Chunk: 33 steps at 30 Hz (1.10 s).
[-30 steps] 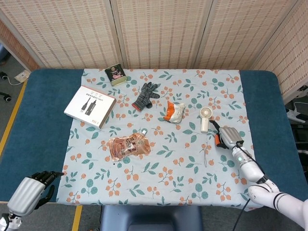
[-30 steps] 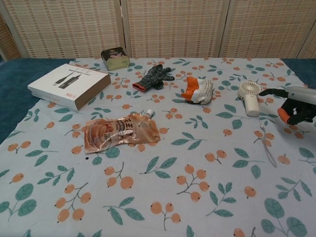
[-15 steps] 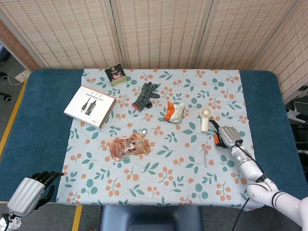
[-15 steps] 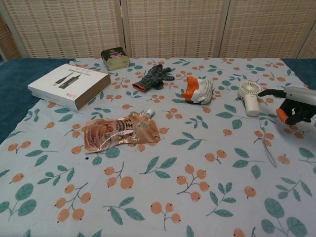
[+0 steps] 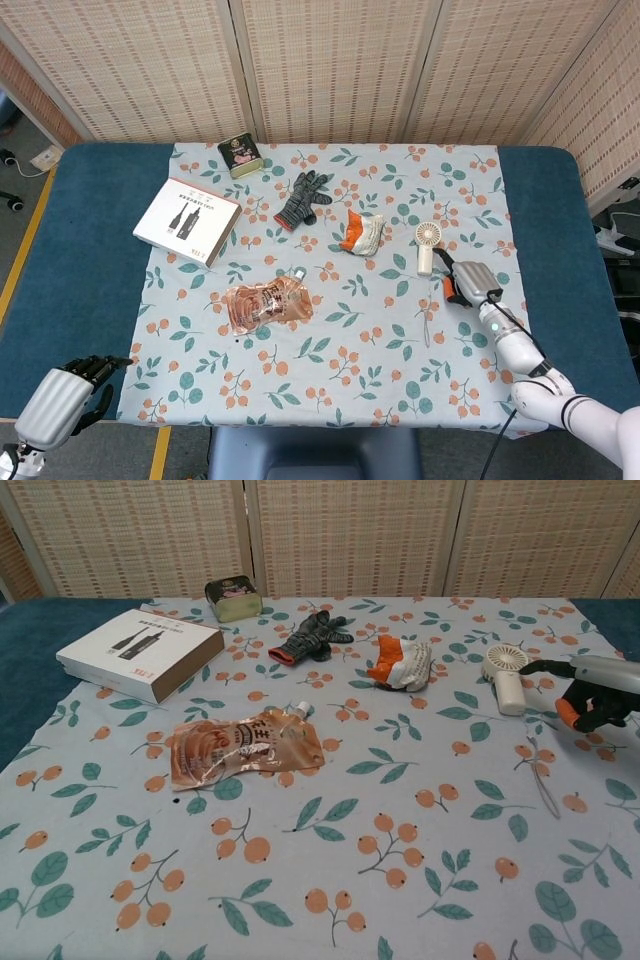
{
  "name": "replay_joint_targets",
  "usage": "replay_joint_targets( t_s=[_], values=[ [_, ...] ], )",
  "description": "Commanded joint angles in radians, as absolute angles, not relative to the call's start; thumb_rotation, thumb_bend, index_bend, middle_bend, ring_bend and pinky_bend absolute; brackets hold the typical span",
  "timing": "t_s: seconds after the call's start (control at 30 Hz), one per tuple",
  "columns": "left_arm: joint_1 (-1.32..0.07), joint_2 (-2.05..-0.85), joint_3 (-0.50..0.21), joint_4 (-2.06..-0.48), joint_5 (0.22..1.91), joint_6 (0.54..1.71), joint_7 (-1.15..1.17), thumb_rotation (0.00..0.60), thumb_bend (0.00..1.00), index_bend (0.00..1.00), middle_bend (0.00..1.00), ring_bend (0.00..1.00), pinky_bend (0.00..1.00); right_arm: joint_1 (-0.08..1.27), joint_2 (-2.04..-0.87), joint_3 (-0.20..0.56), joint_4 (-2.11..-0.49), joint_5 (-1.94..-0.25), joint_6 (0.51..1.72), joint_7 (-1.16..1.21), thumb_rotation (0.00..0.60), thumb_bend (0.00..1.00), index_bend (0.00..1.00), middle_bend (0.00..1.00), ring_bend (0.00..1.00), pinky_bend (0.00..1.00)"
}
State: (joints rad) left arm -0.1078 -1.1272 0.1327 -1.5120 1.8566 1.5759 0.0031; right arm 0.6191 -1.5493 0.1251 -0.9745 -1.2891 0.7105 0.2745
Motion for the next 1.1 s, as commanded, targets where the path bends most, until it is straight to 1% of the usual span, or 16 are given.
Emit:
replay_joint_targets(
  t_s=[0.03, 1.1],
  values=[
    [-0.108, -1.127, 0.133, -1.511, 1.856, 1.576, 0.003, 0.600, 0.62, 0.28, 0.36, 0.38, 0.55, 0.621, -1.551, 0.125, -0.972, -1.289, 0.708, 0.275, 0.600, 0.69, 0.00, 0.75, 0.64, 0.78],
    [-0.108, -1.126, 0.131, -1.509, 1.856, 1.579, -0.006, 0.600, 0.62, 0.28, 0.36, 0.38, 0.55, 0.651, -1.546, 0.132, -0.986, -1.268, 0.666, 0.243, 0.600, 0.69, 0.00, 0.75, 0.64, 0.78]
  ],
)
